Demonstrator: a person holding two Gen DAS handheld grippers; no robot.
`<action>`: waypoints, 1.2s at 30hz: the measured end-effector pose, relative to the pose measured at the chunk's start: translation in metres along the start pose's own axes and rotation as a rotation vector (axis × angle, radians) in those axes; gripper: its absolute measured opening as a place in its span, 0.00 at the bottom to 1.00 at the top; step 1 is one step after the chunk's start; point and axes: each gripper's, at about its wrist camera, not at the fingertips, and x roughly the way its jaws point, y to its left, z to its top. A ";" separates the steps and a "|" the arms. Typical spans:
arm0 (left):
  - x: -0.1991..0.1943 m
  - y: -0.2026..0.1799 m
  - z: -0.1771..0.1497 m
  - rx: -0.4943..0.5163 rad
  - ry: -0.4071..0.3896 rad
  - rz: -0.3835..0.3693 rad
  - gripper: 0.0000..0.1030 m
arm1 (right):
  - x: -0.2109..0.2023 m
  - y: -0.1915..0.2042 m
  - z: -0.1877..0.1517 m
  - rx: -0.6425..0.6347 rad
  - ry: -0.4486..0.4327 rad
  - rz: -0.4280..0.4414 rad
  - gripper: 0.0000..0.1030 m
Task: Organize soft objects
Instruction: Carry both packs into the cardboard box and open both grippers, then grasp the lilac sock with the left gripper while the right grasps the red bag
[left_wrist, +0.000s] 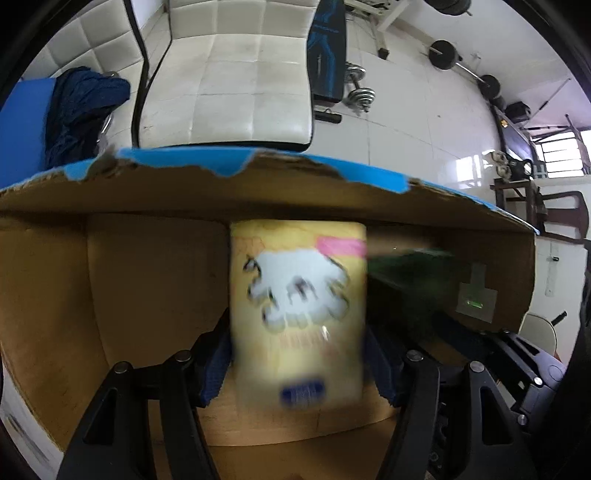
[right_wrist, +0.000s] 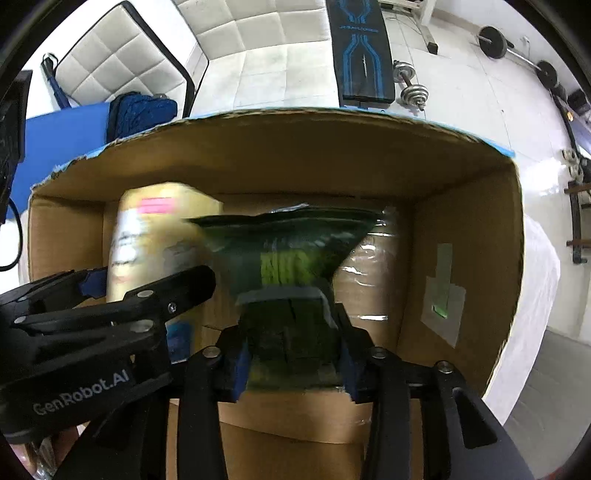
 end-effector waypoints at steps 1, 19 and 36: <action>-0.002 0.000 -0.001 -0.002 -0.002 -0.002 0.61 | -0.001 0.001 0.001 0.000 -0.003 -0.008 0.57; -0.069 0.022 -0.062 0.061 -0.197 0.150 0.99 | -0.059 0.028 -0.065 0.002 -0.095 -0.056 1.00; -0.150 0.037 -0.204 -0.064 -0.373 0.188 0.99 | -0.130 0.019 -0.213 0.057 -0.227 0.006 1.00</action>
